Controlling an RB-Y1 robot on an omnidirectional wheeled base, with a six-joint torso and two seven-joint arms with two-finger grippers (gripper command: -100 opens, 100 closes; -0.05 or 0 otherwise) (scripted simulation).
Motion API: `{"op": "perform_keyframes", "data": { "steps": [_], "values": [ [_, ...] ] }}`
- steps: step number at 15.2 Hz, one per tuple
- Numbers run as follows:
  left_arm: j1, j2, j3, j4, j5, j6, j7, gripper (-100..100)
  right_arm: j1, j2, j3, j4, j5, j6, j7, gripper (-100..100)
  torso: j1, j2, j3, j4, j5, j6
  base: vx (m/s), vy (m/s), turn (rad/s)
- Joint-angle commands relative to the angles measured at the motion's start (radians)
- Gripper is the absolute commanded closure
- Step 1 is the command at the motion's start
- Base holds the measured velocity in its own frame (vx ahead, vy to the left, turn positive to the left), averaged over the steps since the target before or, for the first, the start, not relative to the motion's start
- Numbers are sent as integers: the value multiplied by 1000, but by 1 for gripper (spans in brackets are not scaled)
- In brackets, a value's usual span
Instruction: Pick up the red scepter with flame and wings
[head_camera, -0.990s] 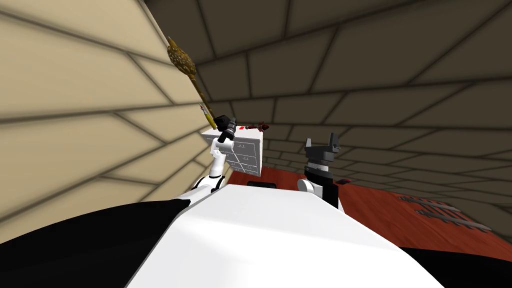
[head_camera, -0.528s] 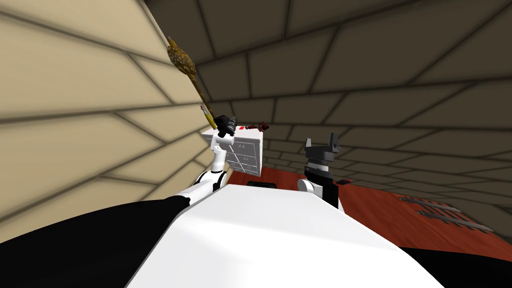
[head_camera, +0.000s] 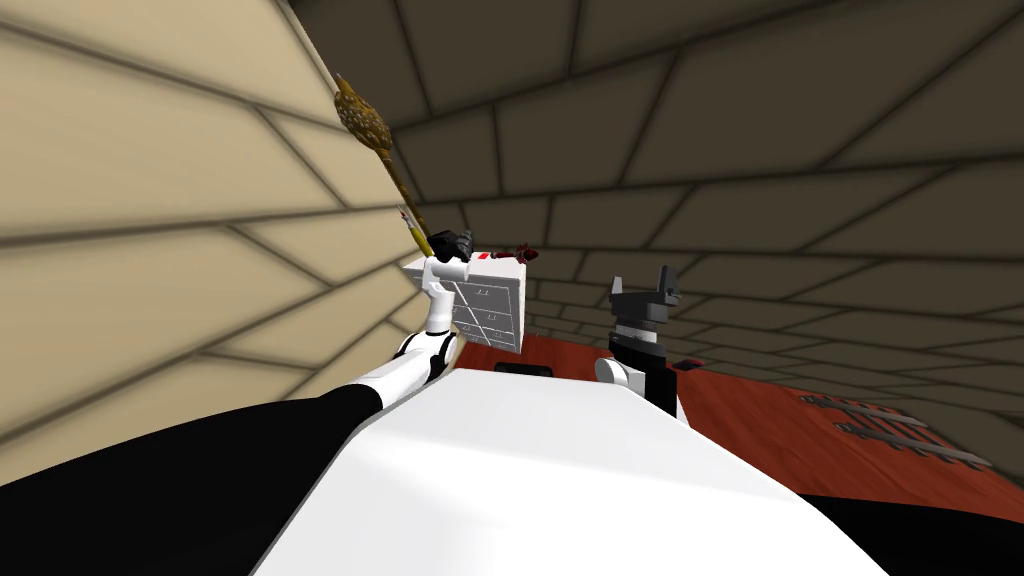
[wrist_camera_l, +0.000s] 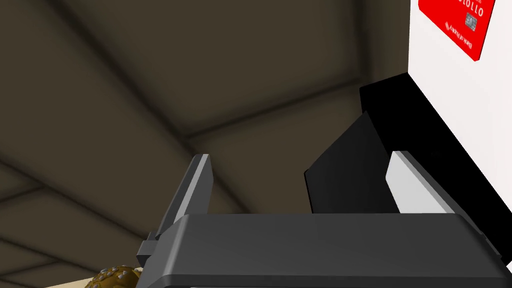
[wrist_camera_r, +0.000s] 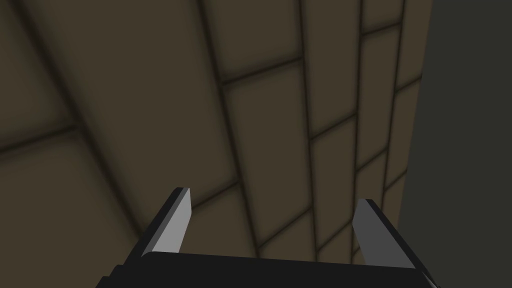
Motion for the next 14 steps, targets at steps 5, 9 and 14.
{"op": "perform_keyframes", "data": {
  "steps": [5, 9, 14],
  "values": [
    [-109, -13, 17, 58, -7, 129, 6, -100, 0, 0, 0, 0, 0, 0, 0, 0, 0, 0, 0, 0, 0, 0, 8, -4, 5],
    [-165, -22, 25, 86, -10, 208, 8, -100, 0, 0, 0, 0, 0, 0, 0, 0, 0, 0, 0, 0, 0, 0, 9, -4, 5],
    [-225, -33, 32, 113, -14, 303, 11, -100, 0, 0, 0, 0, 0, 0, 0, 0, 0, 0, 0, 0, 0, 0, 11, -4, 4]
  ]
}}
